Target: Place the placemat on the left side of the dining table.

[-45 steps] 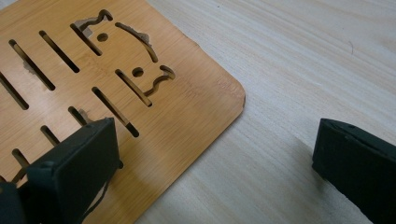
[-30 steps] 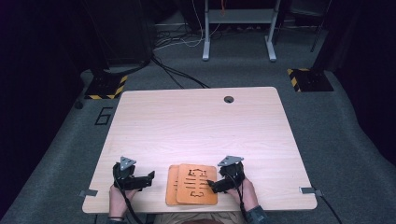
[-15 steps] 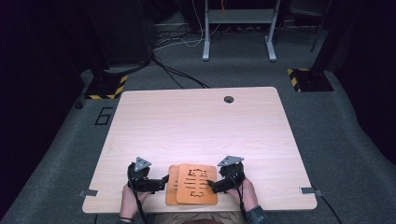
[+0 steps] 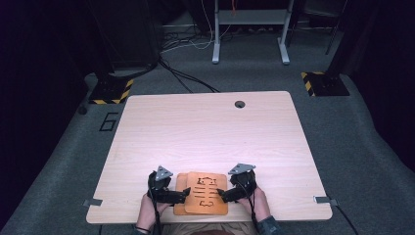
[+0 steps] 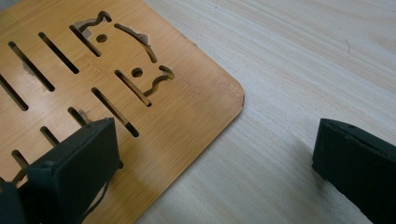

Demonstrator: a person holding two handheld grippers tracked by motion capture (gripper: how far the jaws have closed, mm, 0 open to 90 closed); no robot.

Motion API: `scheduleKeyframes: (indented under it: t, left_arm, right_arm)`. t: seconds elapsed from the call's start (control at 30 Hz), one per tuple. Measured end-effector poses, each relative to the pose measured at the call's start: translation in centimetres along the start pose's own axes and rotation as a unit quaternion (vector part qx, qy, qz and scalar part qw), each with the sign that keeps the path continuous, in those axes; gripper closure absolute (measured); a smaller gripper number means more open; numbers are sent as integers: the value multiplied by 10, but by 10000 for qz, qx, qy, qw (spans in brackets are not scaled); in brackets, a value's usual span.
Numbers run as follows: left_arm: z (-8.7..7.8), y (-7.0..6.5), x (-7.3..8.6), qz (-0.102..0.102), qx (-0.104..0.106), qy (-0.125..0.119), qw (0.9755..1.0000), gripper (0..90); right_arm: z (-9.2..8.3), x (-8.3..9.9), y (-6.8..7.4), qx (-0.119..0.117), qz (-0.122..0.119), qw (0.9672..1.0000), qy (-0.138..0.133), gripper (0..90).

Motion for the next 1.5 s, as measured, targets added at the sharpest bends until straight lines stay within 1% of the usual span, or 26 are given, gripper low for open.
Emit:
scheduleKeyframes:
  t: [0.03,0.07,0.13,0.17,0.2,0.33,0.37,0.4,0.43,0.47,0.5,0.57,0.6,0.63,0.7,0.73,0.8,0.87,0.93,1.03,1.13,1.23,1.27,1.37,1.43,1.5]
  left_arm:
    - [0,0,0,0,0,0,10000,10]
    - [3,-2,-1,-12,62,9,10000,10]
    - [6,-4,-1,-15,118,21,9999,10]
    - [7,-6,-1,17,159,75,9998,10]
    - [9,-7,-2,4,203,54,9998,10]
    - [14,-10,-2,16,327,105,9994,7]
    - [16,-11,-3,-10,420,126,9990,5]
    - [18,-13,-3,-64,483,91,9988,4]
    - [19,-14,-3,-44,539,89,9985,4]
    - [21,-15,-4,1,580,137,9982,4]
    - [23,-16,-4,-20,601,130,9981,5]
    - [26,-18,-5,12,653,215,9976,5]
    - [28,-19,-6,-9,661,188,9976,5]
    - [29,-19,-6,22,681,228,9974,6]
    - [31,-21,-7,1,726,247,9971,6]
    - [32,-21,-7,-10,808,260,9964,7]
    - [34,-23,-8,-68,891,251,9957,9]
    - [35,-23,-8,-50,919,301,9953,10]
    - [36,-24,-9,-77,927,273,9953,18]
    - [36,-25,-10,-60,866,345,9956,28]
    - [33,-26,-11,-96,829,307,9960,46]
    - [29,-27,-14,-24,839,294,9960,64]
    - [28,-28,-15,-12,844,264,9961,69]
    - [26,-30,-18,25,831,243,9962,85]
    - [24,-30,-20,78,837,235,9962,106]
    - [23,-32,-22,64,845,176,9962,112]
  right_arm:
    - [0,0,0,0,0,10000,0,0]
    - [0,0,0,0,0,10000,2,0]
    - [0,0,0,0,-1,10000,1,0]
    - [0,0,0,0,-1,10000,1,0]
    - [0,0,0,1,0,10000,1,0]
    - [0,0,0,1,-1,10000,2,0]
    - [0,0,0,1,0,10000,2,0]
    - [0,0,0,0,-1,10000,3,0]
    - [0,0,0,1,-1,10000,2,0]
    - [0,0,0,3,5,10000,3,0]
    - [0,0,0,1,-1,10000,3,0]
    - [0,0,0,1,0,10000,3,0]
    - [0,0,0,1,0,10000,3,0]
    - [0,0,0,0,0,10000,2,0]
    - [0,0,0,1,1,10000,3,0]
    - [0,0,0,0,2,10000,4,0]
    - [0,0,0,-1,1,10000,5,0]
    - [0,0,0,0,-1,10000,2,0]
    - [0,0,0,0,1,10000,4,0]
    - [0,0,0,-2,3,10000,7,0]
    - [0,0,0,-10,25,10000,7,0]
    - [-1,0,0,-35,85,10000,10,0]
    - [0,0,-1,-38,58,10000,-30,0]
    - [-1,0,-2,-64,86,9999,-54,0]
    - [-2,1,-3,-92,155,9998,-25,0]
    - [-2,1,-3,-97,181,9998,-25,0]
Point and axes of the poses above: each handheld gripper's, and its own axes: z roughly forward along the jaws, x roughly out of its underside, y roughly to its left, the point moved 4 cm from there along z, roughly forward along the jaws, and after that the axes turned 14 degrees about x, right-handed, at the moved point
